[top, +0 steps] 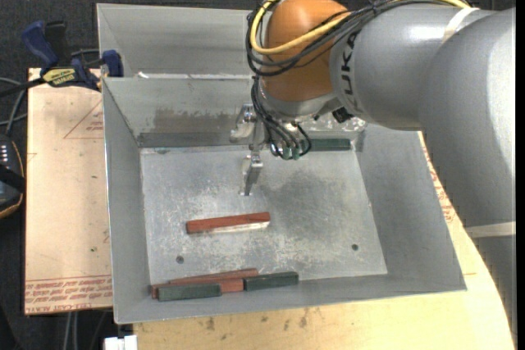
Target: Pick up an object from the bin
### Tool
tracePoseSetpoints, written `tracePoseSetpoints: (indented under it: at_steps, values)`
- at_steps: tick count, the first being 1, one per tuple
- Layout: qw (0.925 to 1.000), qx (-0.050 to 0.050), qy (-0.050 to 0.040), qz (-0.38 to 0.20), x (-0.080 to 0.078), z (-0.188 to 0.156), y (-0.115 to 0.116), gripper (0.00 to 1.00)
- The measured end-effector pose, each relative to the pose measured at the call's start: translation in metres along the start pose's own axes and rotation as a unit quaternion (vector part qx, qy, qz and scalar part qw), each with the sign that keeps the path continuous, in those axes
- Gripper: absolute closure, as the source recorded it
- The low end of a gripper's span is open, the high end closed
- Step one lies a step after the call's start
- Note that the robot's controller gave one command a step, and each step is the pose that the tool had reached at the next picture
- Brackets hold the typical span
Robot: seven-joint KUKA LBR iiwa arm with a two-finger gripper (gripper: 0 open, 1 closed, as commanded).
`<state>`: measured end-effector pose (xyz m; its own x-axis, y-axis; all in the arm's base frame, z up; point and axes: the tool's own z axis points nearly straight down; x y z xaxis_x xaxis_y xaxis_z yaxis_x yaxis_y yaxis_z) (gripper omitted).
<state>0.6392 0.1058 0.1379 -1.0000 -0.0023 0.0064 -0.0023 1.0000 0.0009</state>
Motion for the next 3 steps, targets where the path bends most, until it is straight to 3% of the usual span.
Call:
tracePoseSetpoints:
  at_steps: [1,2,3]
  values:
    - [1.0,0.0,-0.0039,0.001,-0.002,-0.005,0.0,0.0]
    - [0.9994,-0.003,-0.0117,-0.031,0.079,0.061,0.059,1.0]
    - [0.9994,-0.003,-0.0117,-0.031,0.079,0.061,0.059,1.0]
